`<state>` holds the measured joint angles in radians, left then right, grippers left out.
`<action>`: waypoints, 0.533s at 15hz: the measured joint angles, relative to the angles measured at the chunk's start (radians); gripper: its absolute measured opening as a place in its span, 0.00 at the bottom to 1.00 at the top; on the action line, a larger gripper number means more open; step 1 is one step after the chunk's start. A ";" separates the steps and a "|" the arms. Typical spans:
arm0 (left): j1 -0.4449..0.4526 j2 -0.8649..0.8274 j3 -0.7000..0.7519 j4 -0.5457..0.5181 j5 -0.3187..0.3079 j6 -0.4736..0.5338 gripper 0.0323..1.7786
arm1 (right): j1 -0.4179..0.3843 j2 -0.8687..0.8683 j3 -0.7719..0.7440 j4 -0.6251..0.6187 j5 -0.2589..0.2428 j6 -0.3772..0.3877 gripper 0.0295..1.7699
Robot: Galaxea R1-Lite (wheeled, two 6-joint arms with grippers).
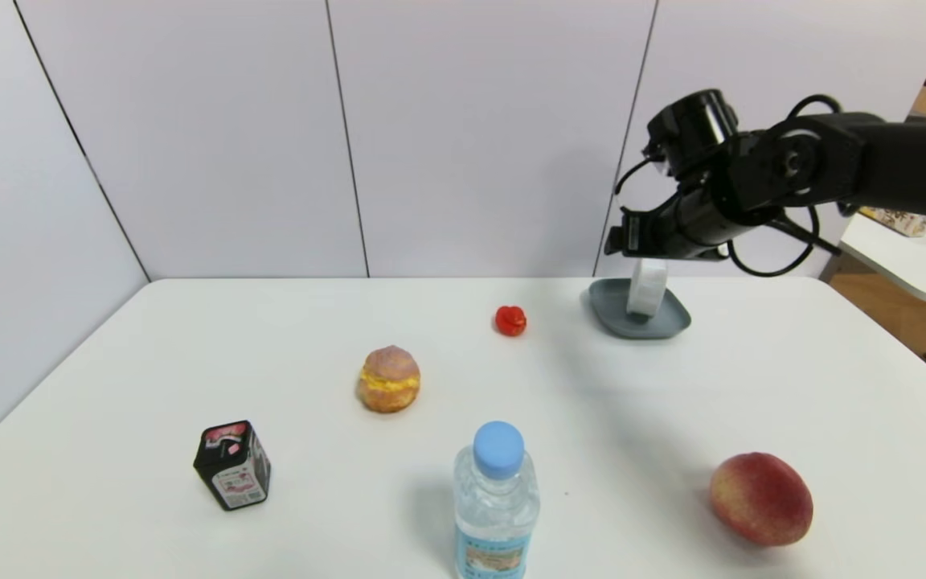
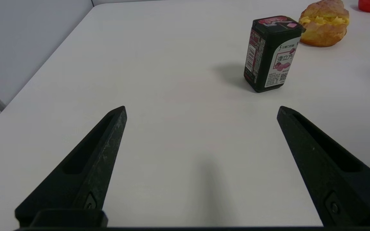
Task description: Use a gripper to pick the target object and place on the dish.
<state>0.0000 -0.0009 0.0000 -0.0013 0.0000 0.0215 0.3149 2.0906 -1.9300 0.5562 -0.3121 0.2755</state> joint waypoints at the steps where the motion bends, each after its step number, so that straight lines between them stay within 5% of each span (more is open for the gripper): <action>1: 0.000 0.000 0.000 0.000 0.000 0.000 0.95 | 0.001 -0.038 0.003 0.000 0.000 -0.033 0.93; 8: 0.000 0.000 0.000 0.000 0.000 0.000 0.95 | -0.035 -0.343 0.037 -0.088 0.014 -0.187 0.95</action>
<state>0.0000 -0.0009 0.0000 -0.0013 -0.0004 0.0211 0.2800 1.7472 -1.8934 0.4685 -0.2977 0.0883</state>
